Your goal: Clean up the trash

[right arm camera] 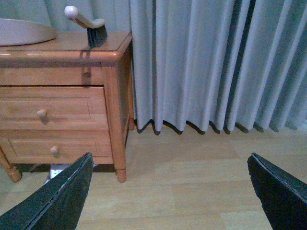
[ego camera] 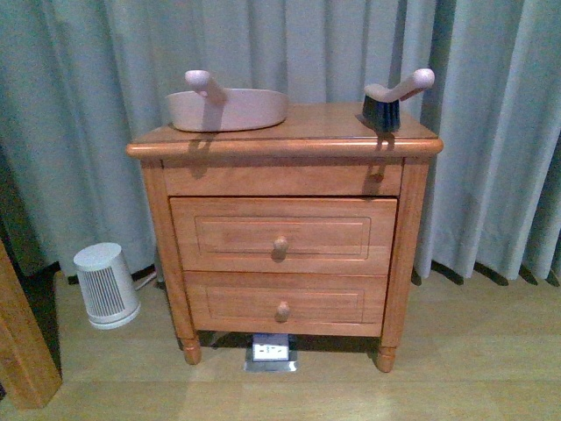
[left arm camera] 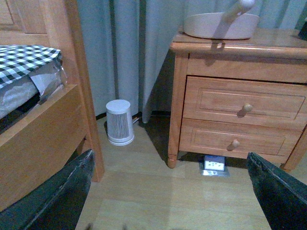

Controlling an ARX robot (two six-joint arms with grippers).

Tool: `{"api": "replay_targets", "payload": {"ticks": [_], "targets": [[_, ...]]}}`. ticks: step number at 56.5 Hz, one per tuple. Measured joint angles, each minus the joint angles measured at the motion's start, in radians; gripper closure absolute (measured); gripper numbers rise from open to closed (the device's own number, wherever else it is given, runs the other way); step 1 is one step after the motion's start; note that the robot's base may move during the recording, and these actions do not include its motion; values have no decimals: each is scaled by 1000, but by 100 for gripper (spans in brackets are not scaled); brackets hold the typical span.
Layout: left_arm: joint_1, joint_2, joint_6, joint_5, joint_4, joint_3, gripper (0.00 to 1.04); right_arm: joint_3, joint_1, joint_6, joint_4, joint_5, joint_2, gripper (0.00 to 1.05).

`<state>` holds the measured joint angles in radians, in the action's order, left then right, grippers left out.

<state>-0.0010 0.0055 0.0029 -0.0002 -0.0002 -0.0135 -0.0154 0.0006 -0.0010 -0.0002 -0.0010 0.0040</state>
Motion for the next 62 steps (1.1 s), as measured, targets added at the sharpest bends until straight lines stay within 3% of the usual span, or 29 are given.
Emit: {"api": "replay_targets", "payload": {"ticks": [62], "targets": [[0,0,0,0,0,0,8,0,0,0,0,0,0,7]]}}
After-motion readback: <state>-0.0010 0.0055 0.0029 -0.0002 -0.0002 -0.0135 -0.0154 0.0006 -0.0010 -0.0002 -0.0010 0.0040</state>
